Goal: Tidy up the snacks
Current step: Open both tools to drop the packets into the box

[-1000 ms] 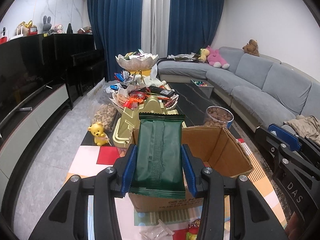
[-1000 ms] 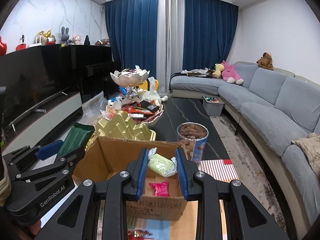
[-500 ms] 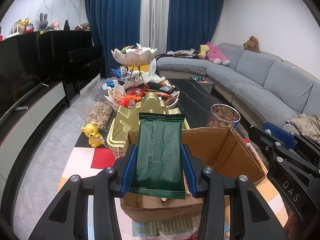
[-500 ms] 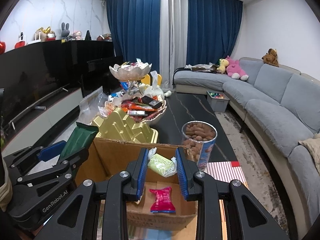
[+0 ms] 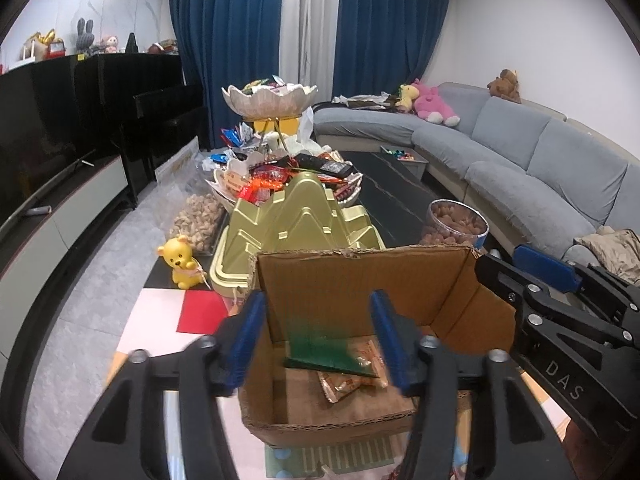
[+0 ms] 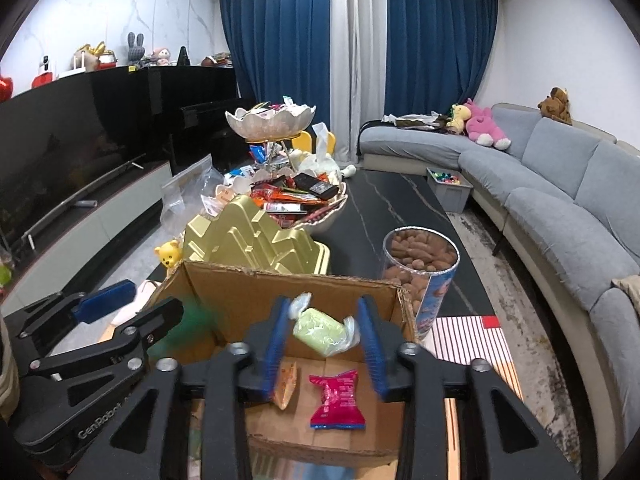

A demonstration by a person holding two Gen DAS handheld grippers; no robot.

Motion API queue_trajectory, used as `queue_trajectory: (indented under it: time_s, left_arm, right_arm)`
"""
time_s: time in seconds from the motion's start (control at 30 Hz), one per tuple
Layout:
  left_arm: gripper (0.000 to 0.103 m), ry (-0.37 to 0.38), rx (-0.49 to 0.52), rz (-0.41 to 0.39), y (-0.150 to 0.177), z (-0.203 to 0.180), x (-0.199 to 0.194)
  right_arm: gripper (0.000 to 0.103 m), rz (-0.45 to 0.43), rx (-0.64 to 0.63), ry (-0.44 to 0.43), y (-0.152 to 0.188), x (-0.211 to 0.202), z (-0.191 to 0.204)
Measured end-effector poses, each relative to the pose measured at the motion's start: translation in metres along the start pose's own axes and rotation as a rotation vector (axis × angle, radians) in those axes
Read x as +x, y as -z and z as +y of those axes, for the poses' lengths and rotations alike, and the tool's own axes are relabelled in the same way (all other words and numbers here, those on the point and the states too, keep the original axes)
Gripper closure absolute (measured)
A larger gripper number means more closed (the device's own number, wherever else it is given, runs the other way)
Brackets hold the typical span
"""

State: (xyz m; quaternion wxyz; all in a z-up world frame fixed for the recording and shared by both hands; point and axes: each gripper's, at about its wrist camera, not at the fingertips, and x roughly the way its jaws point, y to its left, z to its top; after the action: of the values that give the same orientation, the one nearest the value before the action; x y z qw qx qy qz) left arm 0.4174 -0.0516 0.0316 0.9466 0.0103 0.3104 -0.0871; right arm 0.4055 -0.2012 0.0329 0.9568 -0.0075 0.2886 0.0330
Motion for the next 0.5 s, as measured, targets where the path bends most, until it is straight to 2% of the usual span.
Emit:
queue_trajectory:
  time_s: [0.07, 0.13, 0.27, 0.5]
  left_arm:
    - [0.035, -0.007, 0.0, -0.01, 0.0, 0.001, -0.003]
    - [0.029, -0.014, -0.002, -0.016, -0.001, 0.002, -0.006]
    - [0.022, -0.03, -0.007, -0.03, -0.003, 0.005, -0.013]
    - [0.017, -0.041, -0.012, -0.039, -0.002, 0.005, -0.025]
  right_arm:
    - [0.05, -0.014, 0.003, 0.013, -0.001, -0.002, -0.001]
    - [0.038, -0.026, 0.011, 0.026, -0.002, -0.006, -0.003]
    - [0.031, -0.04, 0.025, 0.039, -0.005, -0.012, -0.006]
    - [0.027, -0.044, 0.029, 0.05, -0.005, -0.022, -0.006]
